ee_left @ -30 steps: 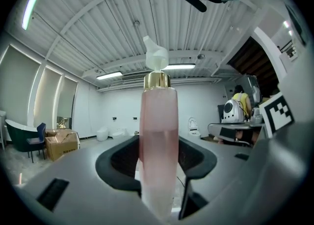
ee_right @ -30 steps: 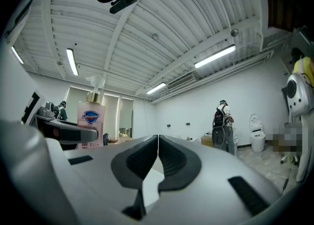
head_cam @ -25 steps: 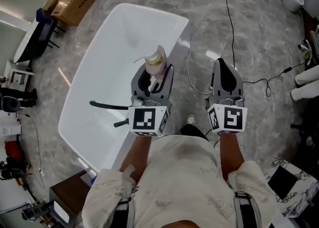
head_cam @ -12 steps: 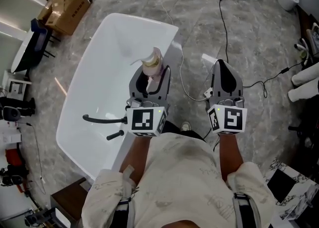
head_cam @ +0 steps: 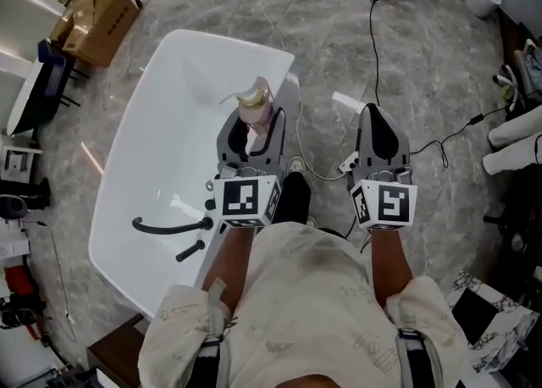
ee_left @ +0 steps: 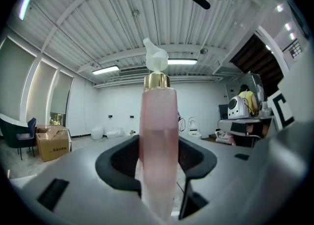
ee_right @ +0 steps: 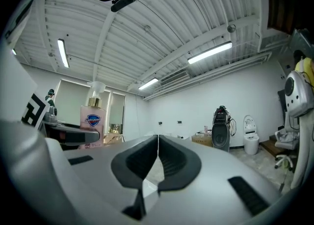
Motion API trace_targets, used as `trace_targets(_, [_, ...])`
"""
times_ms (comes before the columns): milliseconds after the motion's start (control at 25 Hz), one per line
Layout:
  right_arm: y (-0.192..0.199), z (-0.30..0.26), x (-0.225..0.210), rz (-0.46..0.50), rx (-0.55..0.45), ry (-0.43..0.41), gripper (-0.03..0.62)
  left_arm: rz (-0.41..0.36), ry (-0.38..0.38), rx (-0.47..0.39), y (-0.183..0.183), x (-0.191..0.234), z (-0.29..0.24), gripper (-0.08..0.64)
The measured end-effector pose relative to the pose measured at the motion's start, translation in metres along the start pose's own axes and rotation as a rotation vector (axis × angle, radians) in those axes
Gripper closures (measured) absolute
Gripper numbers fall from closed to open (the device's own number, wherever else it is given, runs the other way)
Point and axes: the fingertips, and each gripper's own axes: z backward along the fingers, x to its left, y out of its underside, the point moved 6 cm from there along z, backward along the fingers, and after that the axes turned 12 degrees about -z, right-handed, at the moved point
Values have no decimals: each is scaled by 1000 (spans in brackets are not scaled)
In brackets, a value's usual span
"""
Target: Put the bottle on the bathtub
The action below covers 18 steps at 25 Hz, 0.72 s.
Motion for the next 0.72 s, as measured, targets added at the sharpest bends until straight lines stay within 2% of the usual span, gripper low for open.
trace_targets(320, [8, -104, 1, 20, 78, 10, 603, 17, 29, 38, 35, 52, -92, 336])
trace_targets(720, [56, -217, -16, 28, 207, 16, 603, 79, 51, 166, 126, 101, -205, 336])
